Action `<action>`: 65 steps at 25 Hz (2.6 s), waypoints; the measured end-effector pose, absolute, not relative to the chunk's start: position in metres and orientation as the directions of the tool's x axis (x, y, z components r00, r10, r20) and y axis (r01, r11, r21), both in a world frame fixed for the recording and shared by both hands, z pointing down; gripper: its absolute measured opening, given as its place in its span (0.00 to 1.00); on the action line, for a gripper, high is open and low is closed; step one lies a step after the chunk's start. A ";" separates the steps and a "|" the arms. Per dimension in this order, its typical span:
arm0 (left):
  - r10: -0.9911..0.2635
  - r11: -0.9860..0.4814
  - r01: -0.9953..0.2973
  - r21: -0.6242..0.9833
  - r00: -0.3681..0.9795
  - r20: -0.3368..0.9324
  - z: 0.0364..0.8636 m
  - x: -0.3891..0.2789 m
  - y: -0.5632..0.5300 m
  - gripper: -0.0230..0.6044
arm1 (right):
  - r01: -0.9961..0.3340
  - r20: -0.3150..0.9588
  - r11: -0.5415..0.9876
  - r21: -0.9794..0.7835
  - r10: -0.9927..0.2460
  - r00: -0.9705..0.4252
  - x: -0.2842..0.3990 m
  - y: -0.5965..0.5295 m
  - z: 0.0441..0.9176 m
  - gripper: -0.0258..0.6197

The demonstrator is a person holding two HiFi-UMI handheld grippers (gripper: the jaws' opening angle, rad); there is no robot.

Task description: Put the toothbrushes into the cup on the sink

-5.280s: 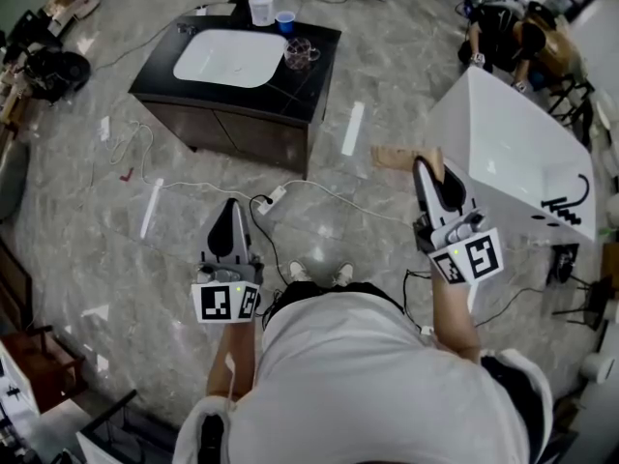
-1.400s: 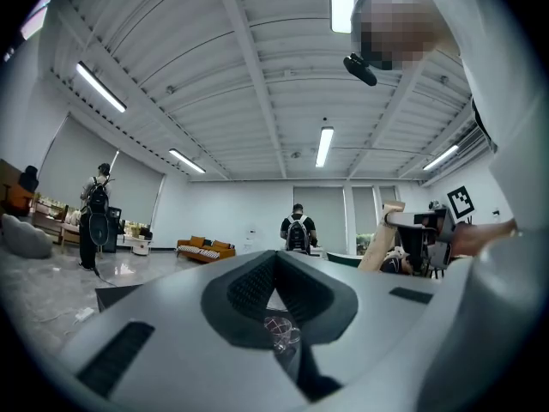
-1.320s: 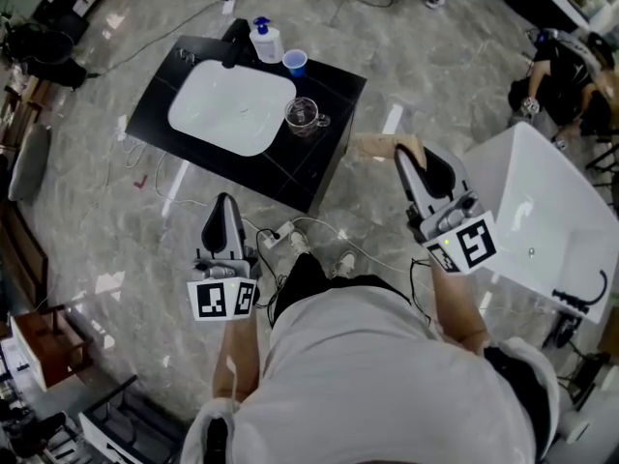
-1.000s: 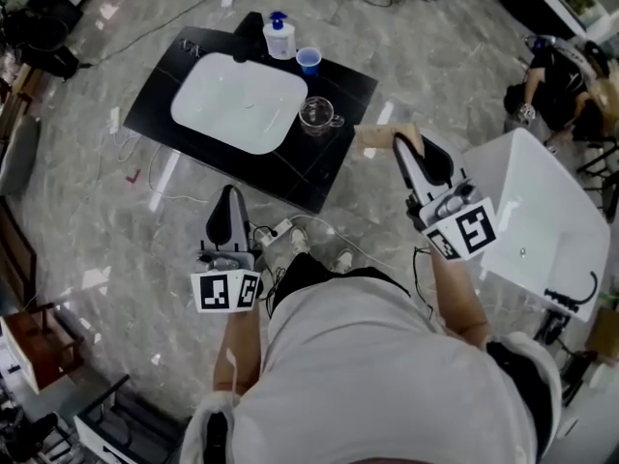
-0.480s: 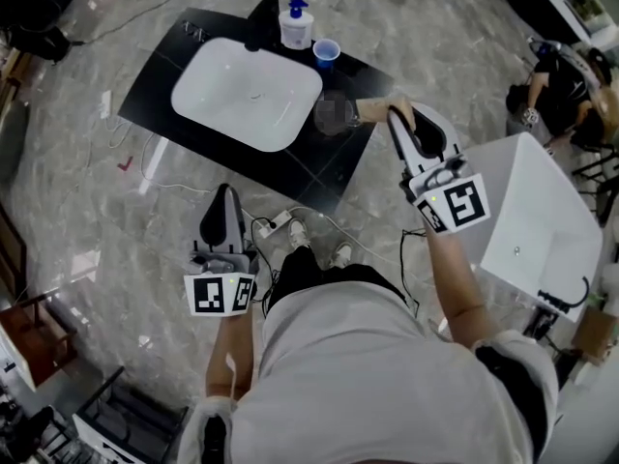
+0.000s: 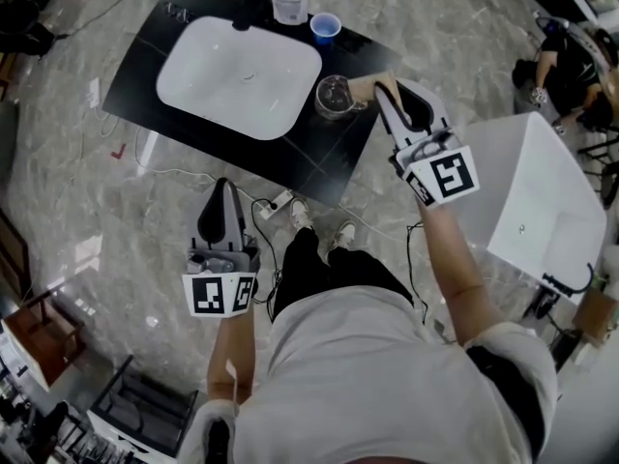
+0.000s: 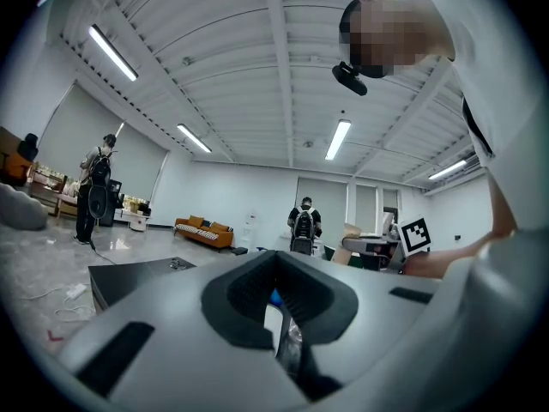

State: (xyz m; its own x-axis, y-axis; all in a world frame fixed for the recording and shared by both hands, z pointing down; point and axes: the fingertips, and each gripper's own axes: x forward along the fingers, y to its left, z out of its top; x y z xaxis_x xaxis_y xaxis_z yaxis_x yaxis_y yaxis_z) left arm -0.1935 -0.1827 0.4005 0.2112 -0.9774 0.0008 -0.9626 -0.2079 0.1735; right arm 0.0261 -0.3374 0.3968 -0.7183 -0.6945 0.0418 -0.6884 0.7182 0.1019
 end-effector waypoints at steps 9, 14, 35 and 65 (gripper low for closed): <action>-0.974 -0.209 -0.960 0.185 0.221 0.051 0.424 -0.195 -0.183 0.04 | -0.701 0.082 0.711 0.054 -0.703 -0.706 0.015 -0.355 0.444 0.17; -0.974 -0.199 -0.961 0.194 0.215 0.065 0.432 -0.197 -0.178 0.04 | -0.725 0.083 0.689 -0.009 -0.722 -0.687 0.010 -0.363 0.462 0.17; -0.970 -0.193 -0.957 0.218 0.220 0.107 0.450 -0.206 -0.183 0.04 | -0.738 0.145 0.672 -0.060 -0.726 -0.672 -0.004 -0.380 0.525 0.18; -0.968 -0.247 -0.948 0.200 0.252 -0.001 0.394 -0.132 -0.168 0.04 | -0.867 0.170 0.498 0.021 -0.856 -0.488 0.167 -0.327 0.469 0.27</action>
State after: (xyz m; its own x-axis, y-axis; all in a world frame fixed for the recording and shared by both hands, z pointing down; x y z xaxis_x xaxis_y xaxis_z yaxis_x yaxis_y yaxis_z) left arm -0.1319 -0.1684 0.3938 0.2521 -0.9677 -0.0007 -0.9481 -0.2471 0.2003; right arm 0.1671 -0.3272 0.4686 -0.4880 -0.8561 0.1699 -0.8667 0.4983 0.0212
